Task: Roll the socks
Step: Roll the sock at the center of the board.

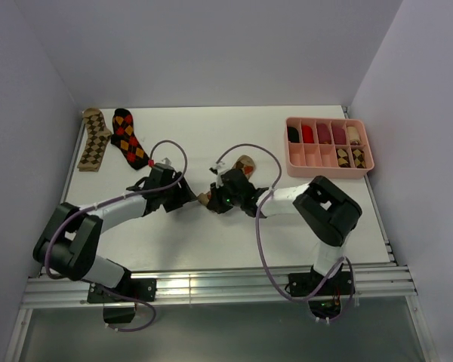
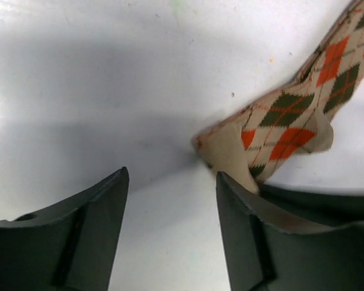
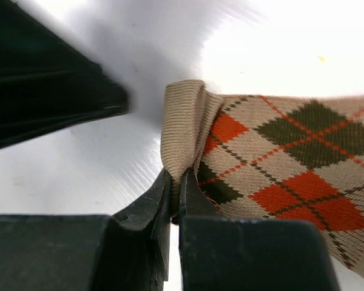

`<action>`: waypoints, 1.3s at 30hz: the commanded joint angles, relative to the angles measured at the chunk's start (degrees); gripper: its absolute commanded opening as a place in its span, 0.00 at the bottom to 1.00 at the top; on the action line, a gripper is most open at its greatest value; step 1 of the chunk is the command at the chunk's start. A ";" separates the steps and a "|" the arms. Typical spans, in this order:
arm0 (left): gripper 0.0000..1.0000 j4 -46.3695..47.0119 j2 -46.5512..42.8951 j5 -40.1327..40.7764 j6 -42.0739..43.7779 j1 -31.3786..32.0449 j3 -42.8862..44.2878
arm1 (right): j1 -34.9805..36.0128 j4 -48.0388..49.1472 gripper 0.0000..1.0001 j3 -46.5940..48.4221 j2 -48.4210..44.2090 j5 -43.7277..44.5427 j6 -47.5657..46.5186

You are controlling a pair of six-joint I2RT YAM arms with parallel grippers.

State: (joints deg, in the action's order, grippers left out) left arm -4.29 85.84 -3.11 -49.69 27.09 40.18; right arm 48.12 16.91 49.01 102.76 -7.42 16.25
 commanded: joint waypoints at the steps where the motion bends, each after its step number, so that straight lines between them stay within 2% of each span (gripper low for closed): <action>1: 0.68 0.16 -5.32 1.44 -1.63 -0.02 -1.51 | -5.91 8.21 0.00 -3.57 -1.87 -18.30 11.58; 2: 0.68 0.16 -5.77 1.27 -1.90 -0.02 -1.69 | -6.97 10.06 0.00 -4.10 -1.51 -23.81 13.35; 5: 0.68 0.95 -7.44 -0.22 -2.78 0.07 -2.48 | -10.40 17.35 0.00 -6.03 1.90 -31.65 21.17; 9: 0.65 2.97 -7.62 -2.32 -3.92 0.33 -2.92 | -13.75 29.38 0.00 -9.37 5.34 -37.04 30.67; 15: 0.60 5.34 -2.80 -3.74 -5.94 1.82 -1.16 | -17.00 39.59 0.00 -12.44 11.14 -40.39 41.56; 20: 0.55 5.53 0.90 -4.36 -6.21 3.67 0.86 | -17.36 38.47 0.00 -14.03 12.03 -39.43 41.50; 29: 0.52 4.91 5.74 -4.36 -6.38 5.95 4.37 | -17.44 35.56 0.00 -15.61 12.37 -38.02 40.17; 32: 0.47 4.47 6.88 -4.27 -6.03 6.31 4.90 | -17.45 36.01 0.02 -15.88 12.38 -37.84 40.62; 35: 0.39 2.90 8.20 -4.35 -5.77 6.57 5.25 | -17.44 34.17 0.07 -15.79 10.63 -36.88 39.21; 38: 0.31 2.01 9.87 -4.71 -5.42 6.92 6.30 | -17.36 27.60 0.19 -14.74 8.08 -35.12 34.83; 39: 0.28 1.84 10.13 -4.45 -5.15 7.10 6.66 | -17.27 26.17 0.27 -14.48 7.37 -34.25 33.77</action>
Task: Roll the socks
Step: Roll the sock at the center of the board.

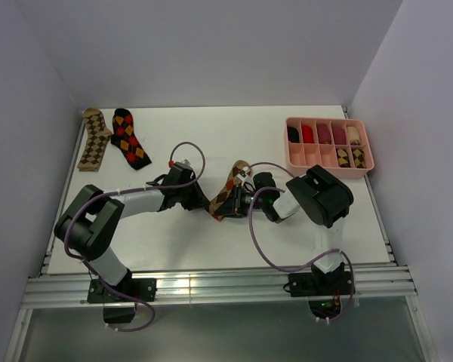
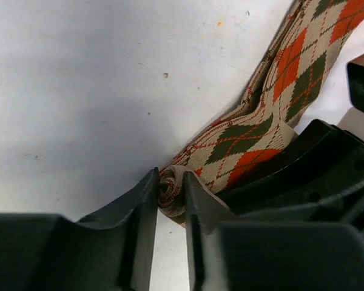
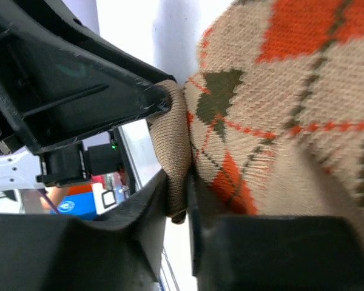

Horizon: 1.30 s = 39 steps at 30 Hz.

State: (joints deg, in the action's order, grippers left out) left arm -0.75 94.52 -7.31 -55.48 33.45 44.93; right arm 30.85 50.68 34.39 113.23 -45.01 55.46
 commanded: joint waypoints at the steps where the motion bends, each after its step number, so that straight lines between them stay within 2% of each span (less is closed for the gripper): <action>1: 0.26 -2.58 1.46 -0.07 1.51 0.91 2.35 | 0.09 -8.91 0.31 0.41 -4.67 3.79 -6.32; 3: 0.17 -3.90 1.63 0.89 2.66 1.52 3.85 | 0.35 -14.00 0.40 1.20 -6.52 5.89 -9.83; 8: 0.01 -5.92 1.54 1.95 6.79 2.41 5.87 | 1.40 -29.89 0.50 4.80 -14.17 12.57 -20.10; 14: 0.01 -6.54 1.72 1.16 9.77 2.58 6.57 | 1.67 -42.47 0.54 8.40 -22.61 20.91 -26.97; 19: 0.00 -7.41 2.51 0.11 11.80 2.76 7.80 | 4.03 -45.31 0.52 9.46 -28.14 26.46 -33.21; 22: 0.01 -8.03 3.13 -0.07 12.33 2.93 8.68 | 7.46 -46.10 0.52 9.99 -29.64 33.66 -38.05; 26: 0.01 -8.65 3.83 -0.07 12.68 2.93 9.47 | 16.23 -44.44 0.52 10.17 -29.21 43.33 -42.27; 30: 0.01 -9.26 4.44 0.02 13.21 2.93 10.18 | 20.46 -42.51 0.52 10.43 -26.05 50.36 -43.50; 39: 0.01 -10.14 5.06 0.02 13.82 2.93 10.88 | 24.25 -42.15 0.52 12.10 -19.45 53.10 -44.57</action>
State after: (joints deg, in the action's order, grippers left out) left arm -9.52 98.54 -7.27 -43.57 36.05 54.22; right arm 54.22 6.94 44.27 92.64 4.82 12.05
